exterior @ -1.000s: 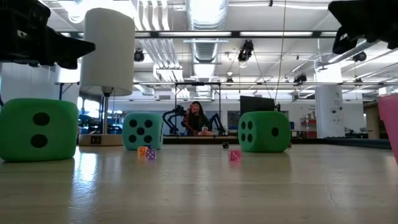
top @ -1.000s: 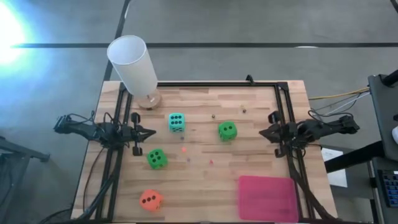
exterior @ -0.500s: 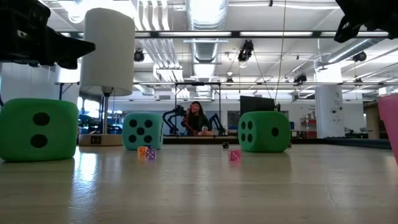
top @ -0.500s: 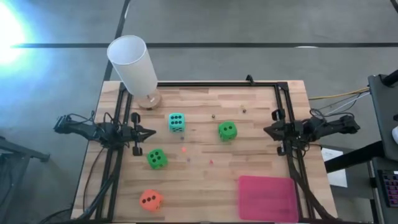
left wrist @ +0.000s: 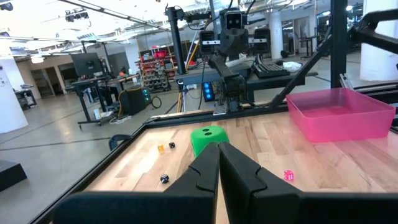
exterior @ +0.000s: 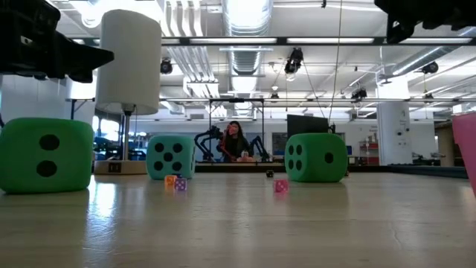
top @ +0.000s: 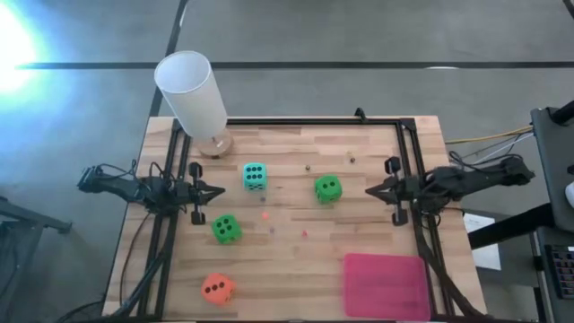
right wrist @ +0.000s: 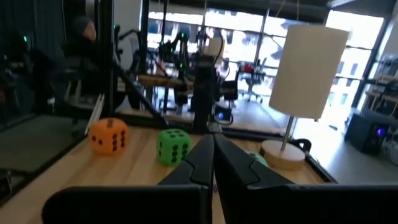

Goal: Pick & Place Dice
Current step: Put the right large green die into the bin

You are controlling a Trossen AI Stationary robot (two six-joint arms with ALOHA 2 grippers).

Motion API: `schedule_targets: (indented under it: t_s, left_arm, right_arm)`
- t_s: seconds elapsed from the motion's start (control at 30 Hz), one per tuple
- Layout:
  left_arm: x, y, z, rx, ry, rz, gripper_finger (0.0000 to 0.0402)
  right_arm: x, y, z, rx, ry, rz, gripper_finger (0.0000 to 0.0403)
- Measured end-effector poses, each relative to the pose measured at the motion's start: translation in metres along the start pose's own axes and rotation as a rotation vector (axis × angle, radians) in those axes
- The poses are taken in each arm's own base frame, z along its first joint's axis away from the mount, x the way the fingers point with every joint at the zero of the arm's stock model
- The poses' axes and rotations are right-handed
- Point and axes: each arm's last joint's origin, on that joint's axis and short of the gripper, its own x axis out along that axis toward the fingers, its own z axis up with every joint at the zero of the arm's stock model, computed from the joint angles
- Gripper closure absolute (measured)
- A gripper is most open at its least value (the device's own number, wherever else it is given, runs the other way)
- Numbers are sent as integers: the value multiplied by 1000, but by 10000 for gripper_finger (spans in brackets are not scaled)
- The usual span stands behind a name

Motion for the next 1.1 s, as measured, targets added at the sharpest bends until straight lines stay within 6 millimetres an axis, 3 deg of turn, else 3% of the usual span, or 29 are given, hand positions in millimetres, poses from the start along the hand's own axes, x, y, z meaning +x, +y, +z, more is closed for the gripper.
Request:
schedule_targets:
  t_s: [0.37, 0.73, 1.1]
  left_arm:
    - [0, 0, 0, 0, 0, 0, 382]
    - [0, 0, 0, 0, 0, 0, 382]
    - [0, 0, 0, -87, 0, 0, 382]
  right_arm:
    - [37, 6, 15, -25, 262, 24, 394]
    - [65, 13, 13, -13, 535, 45, 394]
    - [80, 15, 22, -14, 600, 63, 394]
